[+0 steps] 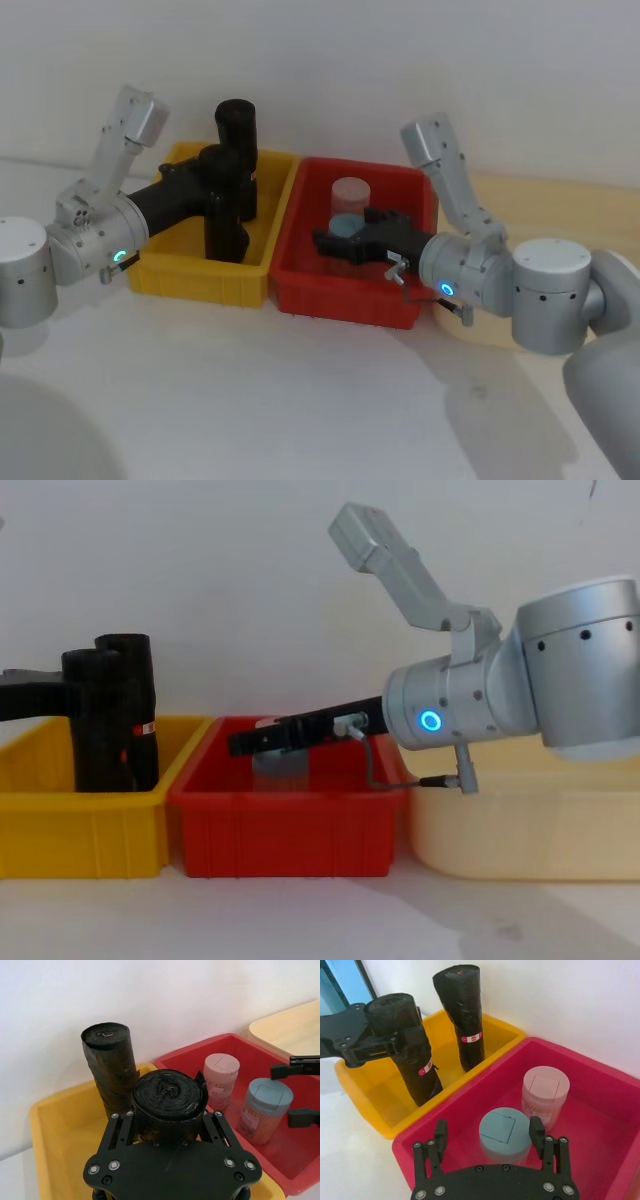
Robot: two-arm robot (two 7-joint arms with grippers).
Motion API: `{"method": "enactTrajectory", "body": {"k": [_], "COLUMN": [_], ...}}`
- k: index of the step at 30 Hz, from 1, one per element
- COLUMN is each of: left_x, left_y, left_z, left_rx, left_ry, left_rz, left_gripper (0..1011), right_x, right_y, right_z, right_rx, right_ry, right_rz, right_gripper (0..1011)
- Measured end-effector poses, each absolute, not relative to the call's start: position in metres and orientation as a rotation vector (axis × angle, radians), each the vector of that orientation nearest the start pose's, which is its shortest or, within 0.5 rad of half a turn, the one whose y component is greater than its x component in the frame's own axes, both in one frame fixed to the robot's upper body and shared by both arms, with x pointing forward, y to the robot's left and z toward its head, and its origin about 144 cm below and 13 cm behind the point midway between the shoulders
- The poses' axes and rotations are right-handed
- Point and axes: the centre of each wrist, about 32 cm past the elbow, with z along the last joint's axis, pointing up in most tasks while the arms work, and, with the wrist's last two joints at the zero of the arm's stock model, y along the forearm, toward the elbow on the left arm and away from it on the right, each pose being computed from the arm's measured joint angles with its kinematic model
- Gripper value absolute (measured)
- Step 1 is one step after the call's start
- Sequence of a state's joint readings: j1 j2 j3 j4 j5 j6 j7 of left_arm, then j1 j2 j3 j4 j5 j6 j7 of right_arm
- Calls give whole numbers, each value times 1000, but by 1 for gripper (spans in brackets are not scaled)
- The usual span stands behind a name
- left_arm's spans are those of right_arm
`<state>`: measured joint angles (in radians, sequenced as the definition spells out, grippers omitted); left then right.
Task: Pick up the garbage bag with the one hand and transfer it to the other hand.
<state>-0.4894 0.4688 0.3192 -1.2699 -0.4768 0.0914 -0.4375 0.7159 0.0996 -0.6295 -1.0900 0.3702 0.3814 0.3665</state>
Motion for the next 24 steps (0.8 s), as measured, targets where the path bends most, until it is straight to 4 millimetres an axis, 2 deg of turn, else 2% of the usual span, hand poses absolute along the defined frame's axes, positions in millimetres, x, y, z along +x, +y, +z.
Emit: {"method": "enactTrajectory", "body": {"k": [24], "left_x": [578], "left_y": [318], "left_z": [1231], "left_rx": [77], "left_ry": [-34], "left_rz": [1005], "left_gripper": [504], "right_x": [620], "right_y": [-100], "right_z": [1234], "right_rx": [-329], "right_ry": [57], "right_rz": [-736], "right_gripper": [1000]}}
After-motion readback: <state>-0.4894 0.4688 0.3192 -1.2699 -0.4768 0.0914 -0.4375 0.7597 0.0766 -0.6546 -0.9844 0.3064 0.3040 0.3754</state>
